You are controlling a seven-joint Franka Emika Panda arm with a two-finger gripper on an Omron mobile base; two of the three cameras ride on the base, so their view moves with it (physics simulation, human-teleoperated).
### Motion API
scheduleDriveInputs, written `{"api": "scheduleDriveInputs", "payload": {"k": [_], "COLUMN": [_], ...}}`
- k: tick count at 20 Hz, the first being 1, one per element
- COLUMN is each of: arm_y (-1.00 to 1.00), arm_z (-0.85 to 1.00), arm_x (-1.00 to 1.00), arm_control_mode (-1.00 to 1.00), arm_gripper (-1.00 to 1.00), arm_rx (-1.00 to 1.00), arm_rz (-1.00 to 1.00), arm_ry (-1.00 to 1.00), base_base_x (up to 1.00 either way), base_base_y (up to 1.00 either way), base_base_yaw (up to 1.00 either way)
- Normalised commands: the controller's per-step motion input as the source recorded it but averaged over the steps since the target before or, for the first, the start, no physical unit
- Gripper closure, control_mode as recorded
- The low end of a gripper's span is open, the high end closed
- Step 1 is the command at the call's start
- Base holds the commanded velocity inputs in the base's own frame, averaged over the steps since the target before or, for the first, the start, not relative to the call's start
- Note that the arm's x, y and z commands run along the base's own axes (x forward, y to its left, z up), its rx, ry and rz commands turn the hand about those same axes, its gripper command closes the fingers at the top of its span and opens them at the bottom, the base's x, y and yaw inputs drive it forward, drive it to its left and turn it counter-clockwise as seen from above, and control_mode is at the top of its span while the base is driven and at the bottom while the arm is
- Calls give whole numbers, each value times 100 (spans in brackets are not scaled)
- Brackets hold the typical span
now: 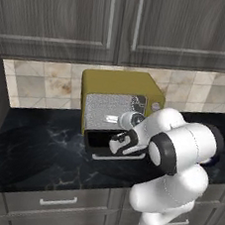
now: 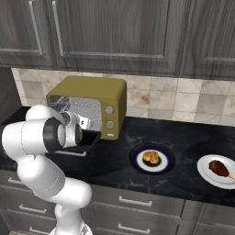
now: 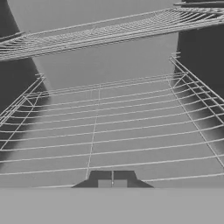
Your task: Open the toaster oven door. Place the bread on the top rack in the toaster oven and place the steak on the bottom rack.
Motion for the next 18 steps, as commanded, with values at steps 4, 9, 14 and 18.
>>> {"api": "scheduleDriveInputs", "payload": {"k": [4, 9, 14, 18], "arm_y": [6, 0, 0, 0], "arm_z": [-76, -60, -46, -41], "arm_x": [-92, -99, -100, -100], "arm_control_mode": [-100, -100, -100, -100], "arm_gripper": [100, 100, 100, 100], "arm_rx": [-5, -1, 0, 0], "arm_rz": [-6, -6, -5, -4], "arm_ry": [67, 67, 71, 75], "base_base_x": [0, 0, 0, 0], "base_base_y": [0, 0, 0, 0], "base_base_yaw": [0, 0, 0, 0]}}
